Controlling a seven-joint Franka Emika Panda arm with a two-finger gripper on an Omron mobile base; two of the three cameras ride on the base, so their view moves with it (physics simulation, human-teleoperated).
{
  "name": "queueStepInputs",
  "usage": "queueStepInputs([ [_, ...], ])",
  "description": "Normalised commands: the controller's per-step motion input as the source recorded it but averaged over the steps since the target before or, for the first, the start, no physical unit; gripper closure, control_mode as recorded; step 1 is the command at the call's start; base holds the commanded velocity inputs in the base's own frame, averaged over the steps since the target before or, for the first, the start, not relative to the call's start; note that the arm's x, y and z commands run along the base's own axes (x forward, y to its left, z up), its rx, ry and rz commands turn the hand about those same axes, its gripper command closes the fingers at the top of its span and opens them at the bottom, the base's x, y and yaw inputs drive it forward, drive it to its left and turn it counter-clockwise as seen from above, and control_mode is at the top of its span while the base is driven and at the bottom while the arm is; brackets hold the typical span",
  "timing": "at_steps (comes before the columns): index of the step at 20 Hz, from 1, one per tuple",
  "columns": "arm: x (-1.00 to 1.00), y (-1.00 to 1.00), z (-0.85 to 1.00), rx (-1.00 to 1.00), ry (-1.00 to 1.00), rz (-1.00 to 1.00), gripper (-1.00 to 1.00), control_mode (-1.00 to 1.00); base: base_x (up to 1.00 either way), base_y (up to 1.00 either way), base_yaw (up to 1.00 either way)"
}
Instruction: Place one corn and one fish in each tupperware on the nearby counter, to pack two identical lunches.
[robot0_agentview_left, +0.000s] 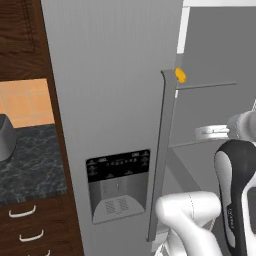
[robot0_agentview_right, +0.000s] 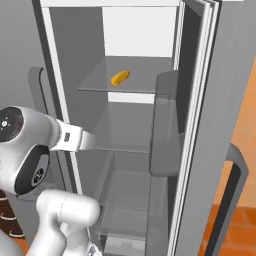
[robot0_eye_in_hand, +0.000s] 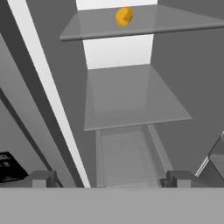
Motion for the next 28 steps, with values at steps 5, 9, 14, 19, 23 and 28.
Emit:
queueStepInputs([
  [5, -0.03, -0.12, 0.52, 0.0, -0.01, 0.0, -1.0, -1.0, 0.0, 0.0, 0.0],
  [9, 0.09, -0.2, 0.6, 0.04, -0.02, -0.05, -1.0, -1.0, 0.0, 0.0, 0.0],
  [14, 0.07, -0.03, 0.47, 0.07, 0.03, -0.07, -1.0, -1.0, 0.0, 0.0, 0.0],
  [19, 0.14, 0.0, 0.39, 0.0, -0.01, -0.01, -1.0, -1.0, 0.0, 0.0, 0.0],
  [23, 0.36, -0.04, 0.28, 0.0, 0.0, 0.0, -1.0, -1.0, 0.0, 0.0, 0.0],
  [28, 0.35, -0.03, 0.02, 0.0, -0.14, 0.0, -1.0, -1.0, 0.0, 0.0, 0.0],
])
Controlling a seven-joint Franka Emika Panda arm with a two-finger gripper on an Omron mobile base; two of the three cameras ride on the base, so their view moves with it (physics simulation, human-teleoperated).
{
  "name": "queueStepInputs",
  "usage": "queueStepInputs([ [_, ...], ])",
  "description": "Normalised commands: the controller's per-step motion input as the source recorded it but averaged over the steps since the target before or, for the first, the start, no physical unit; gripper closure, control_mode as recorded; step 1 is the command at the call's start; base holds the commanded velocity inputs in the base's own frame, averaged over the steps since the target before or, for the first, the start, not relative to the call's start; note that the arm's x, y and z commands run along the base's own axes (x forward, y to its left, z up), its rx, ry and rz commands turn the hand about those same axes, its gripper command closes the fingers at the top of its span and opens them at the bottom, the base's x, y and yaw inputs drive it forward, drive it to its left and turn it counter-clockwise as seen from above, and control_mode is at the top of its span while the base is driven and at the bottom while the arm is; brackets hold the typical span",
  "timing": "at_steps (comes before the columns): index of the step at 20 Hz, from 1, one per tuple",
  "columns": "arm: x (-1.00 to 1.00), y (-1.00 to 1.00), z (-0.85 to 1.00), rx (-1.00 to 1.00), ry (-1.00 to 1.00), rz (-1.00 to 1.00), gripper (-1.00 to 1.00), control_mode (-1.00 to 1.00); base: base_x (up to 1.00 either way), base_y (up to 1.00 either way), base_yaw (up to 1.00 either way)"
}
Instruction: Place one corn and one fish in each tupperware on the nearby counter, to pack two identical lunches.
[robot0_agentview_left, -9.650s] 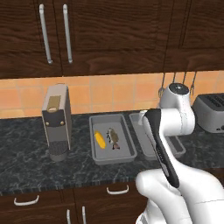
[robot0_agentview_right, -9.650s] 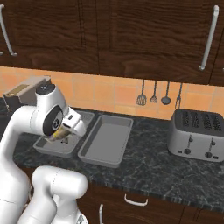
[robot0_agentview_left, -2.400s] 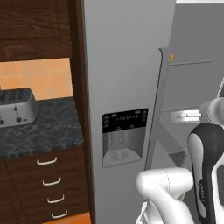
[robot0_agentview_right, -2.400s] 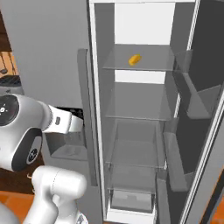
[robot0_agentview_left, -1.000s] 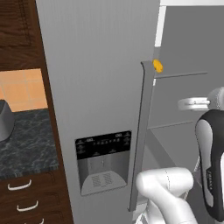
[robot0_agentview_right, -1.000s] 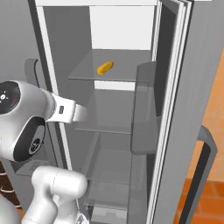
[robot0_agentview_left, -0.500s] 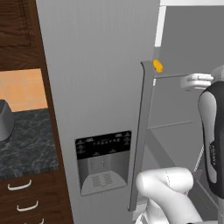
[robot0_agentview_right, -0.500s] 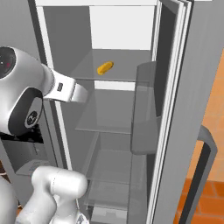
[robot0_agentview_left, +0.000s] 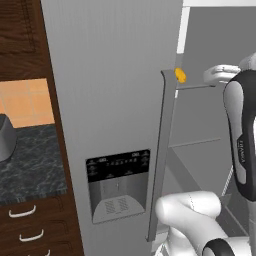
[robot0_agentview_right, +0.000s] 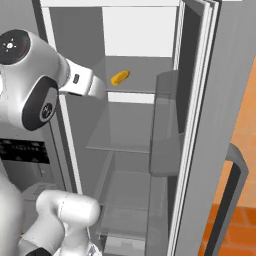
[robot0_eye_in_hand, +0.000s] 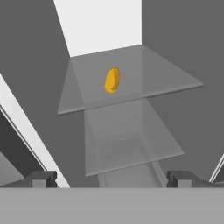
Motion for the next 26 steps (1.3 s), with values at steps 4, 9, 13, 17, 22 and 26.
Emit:
queueStepInputs([
  [4, 0.52, 0.0, 0.0, 0.0, -0.16, 0.01, -1.0, -1.0, 0.0, 0.0, 0.0],
  [9, 0.9, -0.07, 0.0, 0.0, 0.13, 0.1, -1.0, -1.0, 0.0, 0.0, 0.0],
  [13, 0.77, -0.06, -0.09, 0.0, 0.02, 0.1, -1.0, -1.0, 0.0, 0.0, 0.0],
  [17, 0.64, -0.05, -0.2, 0.0, 0.0, 0.1, -1.0, -1.0, 0.0, 0.0, 0.0],
  [22, 0.62, 0.0, -0.27, 0.0, 0.0, 0.04, -1.0, -1.0, 0.0, 0.0, 0.0],
  [26, 0.62, 0.0, -0.26, 0.0, 0.05, 0.0, -1.0, -1.0, 0.0, 0.0, 0.0],
])
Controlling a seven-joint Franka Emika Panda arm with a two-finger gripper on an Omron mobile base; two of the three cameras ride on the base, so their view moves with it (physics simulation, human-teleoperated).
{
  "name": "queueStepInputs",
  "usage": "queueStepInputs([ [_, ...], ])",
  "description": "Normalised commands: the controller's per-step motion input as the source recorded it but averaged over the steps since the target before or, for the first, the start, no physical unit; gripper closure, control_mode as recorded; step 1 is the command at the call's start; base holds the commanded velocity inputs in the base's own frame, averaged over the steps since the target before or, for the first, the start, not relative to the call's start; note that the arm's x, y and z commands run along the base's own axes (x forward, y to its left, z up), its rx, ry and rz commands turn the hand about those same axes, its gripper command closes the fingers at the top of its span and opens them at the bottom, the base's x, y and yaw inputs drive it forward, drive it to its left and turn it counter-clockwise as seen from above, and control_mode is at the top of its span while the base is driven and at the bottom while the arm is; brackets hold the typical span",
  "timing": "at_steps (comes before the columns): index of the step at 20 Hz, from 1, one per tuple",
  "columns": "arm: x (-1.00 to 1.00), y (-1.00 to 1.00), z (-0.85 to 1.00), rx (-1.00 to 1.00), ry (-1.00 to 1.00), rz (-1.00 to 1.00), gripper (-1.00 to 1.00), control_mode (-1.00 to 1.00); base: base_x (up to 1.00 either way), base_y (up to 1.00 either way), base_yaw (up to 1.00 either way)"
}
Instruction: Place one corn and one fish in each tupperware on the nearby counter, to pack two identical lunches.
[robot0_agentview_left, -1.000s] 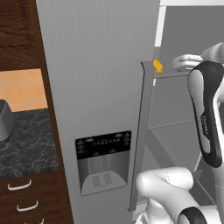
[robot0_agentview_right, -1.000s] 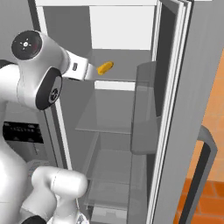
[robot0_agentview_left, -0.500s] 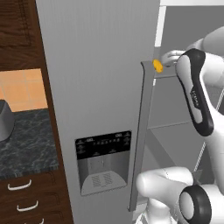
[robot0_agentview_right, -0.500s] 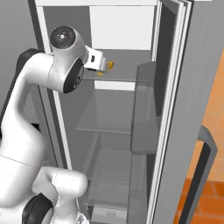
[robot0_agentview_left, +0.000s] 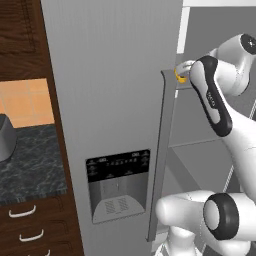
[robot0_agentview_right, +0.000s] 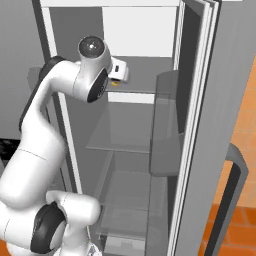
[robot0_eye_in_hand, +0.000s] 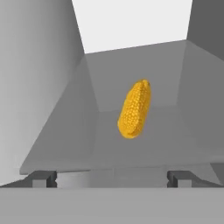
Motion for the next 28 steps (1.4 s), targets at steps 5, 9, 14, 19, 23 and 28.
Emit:
queueStepInputs([
  [5, 0.67, -0.18, -0.16, 0.0, 0.11, 0.0, -1.0, -1.0, 0.0, 0.0, 0.0],
  [9, 0.7, -0.07, -0.22, 0.0, 0.11, 0.0, -1.0, -1.0, 0.0, 0.0, 0.0],
  [14, 0.63, -0.01, -0.18, 0.0, 0.08, 0.0, -1.0, -1.0, 0.0, 0.0, 0.0],
  [19, 0.39, -0.05, -0.25, 0.0, 0.01, 0.0, 1.0, -1.0, 0.0, 0.0, 0.0],
  [23, 0.23, 0.0, -0.34, 0.0, 0.0, 0.0, 1.0, -1.0, 0.0, 0.0, 0.0],
  [28, -0.01, 0.0, -0.32, -0.01, -0.04, 0.01, 1.0, -1.0, 0.0, 0.0, 0.0],
])
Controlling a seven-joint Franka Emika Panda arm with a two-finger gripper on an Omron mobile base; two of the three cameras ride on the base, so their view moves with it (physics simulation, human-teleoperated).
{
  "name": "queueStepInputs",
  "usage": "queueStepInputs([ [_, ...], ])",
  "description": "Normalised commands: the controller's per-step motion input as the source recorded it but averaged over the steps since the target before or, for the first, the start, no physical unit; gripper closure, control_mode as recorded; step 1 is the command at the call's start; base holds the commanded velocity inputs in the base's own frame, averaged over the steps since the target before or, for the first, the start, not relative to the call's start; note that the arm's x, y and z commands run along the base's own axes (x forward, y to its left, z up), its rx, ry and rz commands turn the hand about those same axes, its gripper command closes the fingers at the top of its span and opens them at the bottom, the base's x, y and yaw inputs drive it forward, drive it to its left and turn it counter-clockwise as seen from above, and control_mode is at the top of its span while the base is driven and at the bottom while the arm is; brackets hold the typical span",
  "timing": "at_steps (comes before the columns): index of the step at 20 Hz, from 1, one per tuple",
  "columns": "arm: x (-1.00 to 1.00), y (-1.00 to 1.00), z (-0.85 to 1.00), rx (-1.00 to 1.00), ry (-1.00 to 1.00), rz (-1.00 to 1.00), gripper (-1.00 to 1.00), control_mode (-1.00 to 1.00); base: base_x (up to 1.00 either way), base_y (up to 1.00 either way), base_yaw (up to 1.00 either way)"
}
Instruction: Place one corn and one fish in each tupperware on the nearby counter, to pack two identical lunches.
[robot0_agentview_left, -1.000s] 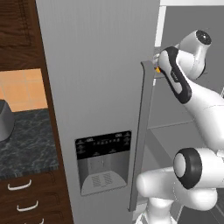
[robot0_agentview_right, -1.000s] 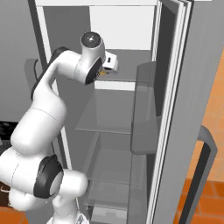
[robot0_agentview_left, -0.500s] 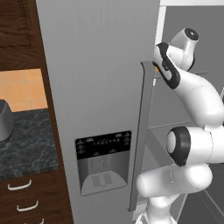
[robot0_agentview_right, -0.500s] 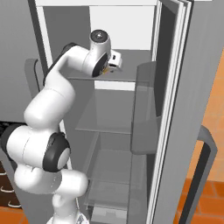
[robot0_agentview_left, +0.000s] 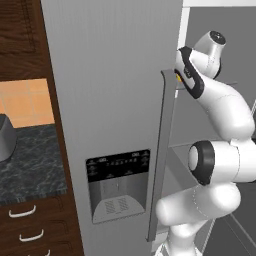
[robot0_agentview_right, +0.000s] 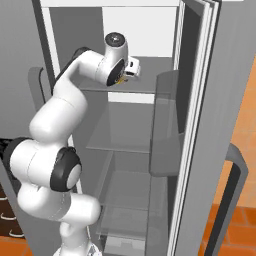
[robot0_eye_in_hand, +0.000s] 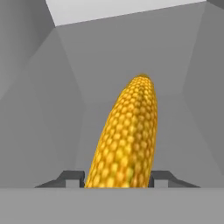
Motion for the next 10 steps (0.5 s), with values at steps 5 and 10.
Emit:
queueStepInputs([
  [5, -0.76, 0.0, 0.0, 0.0, -0.26, 0.0, 1.0, -1.0, 0.0, 0.0, 0.0],
  [10, -1.0, 0.04, 0.24, -0.06, 0.0, 0.01, 1.0, -1.0, 0.0, 0.0, 0.0],
])
